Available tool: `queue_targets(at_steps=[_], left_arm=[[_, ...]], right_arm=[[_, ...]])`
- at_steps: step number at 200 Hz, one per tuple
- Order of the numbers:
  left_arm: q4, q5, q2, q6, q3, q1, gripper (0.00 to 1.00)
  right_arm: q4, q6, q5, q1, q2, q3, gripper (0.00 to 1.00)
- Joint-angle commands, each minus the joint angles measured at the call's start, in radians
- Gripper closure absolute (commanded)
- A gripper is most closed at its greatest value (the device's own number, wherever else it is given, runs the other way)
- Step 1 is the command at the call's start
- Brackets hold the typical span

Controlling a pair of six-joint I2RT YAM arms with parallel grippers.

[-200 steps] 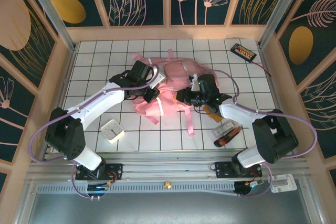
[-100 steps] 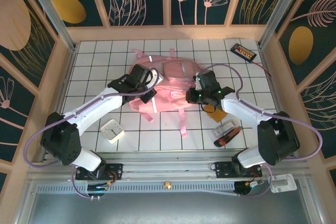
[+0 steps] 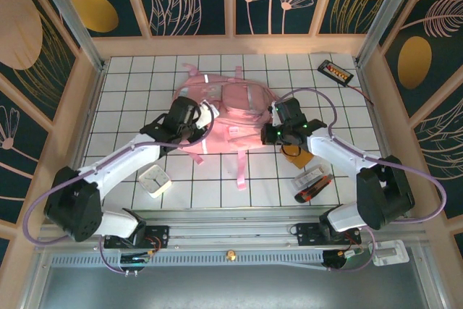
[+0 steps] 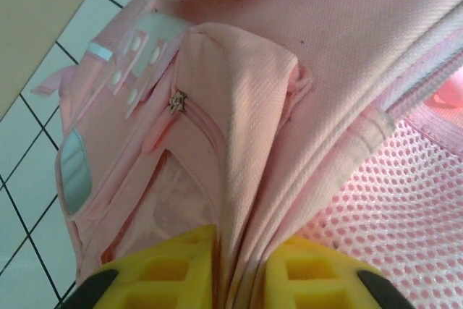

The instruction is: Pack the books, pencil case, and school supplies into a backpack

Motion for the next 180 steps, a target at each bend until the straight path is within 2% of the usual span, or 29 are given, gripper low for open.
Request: queue_targets(at_steps=[1,11,23,34,71,94,137,180], left_arm=[[0.151,0.059,-0.139,0.033,-0.049,0.033,0.59],[0.158,0.117,-0.173,0.046,-0.071,0.034,0.5],[0.141,0.233,-0.206,0.101,-0.088,0.033,0.46],[0.155,0.284,-0.229,0.115,-0.105,0.031,0.39],[0.137,0.428,-0.225,0.151,-0.085,0.026,0.39],[0.13,0.469,-0.178,0.19,-0.076,-0.025,0.39],[0.193,0.346,-0.009,0.243,-0.048,-0.17,0.39],[0.268,0.285,0.108,0.254,0.007,-0.235,0.43]], right_arm=[[-0.068,-0.04,0.02,-0.019,-0.021,0.001,1.0],[-0.063,-0.045,-0.007,-0.024,-0.023,0.002,1.0],[-0.056,-0.047,-0.033,-0.027,-0.026,0.005,1.0],[-0.048,-0.045,-0.057,-0.026,-0.026,0.006,1.0],[-0.019,-0.032,-0.096,-0.009,-0.043,-0.003,1.0],[-0.022,-0.03,-0.094,0.007,-0.058,-0.003,1.0],[-0.023,-0.026,-0.109,0.031,-0.072,-0.009,1.0],[-0.017,-0.013,-0.11,0.07,-0.091,-0.016,1.0]])
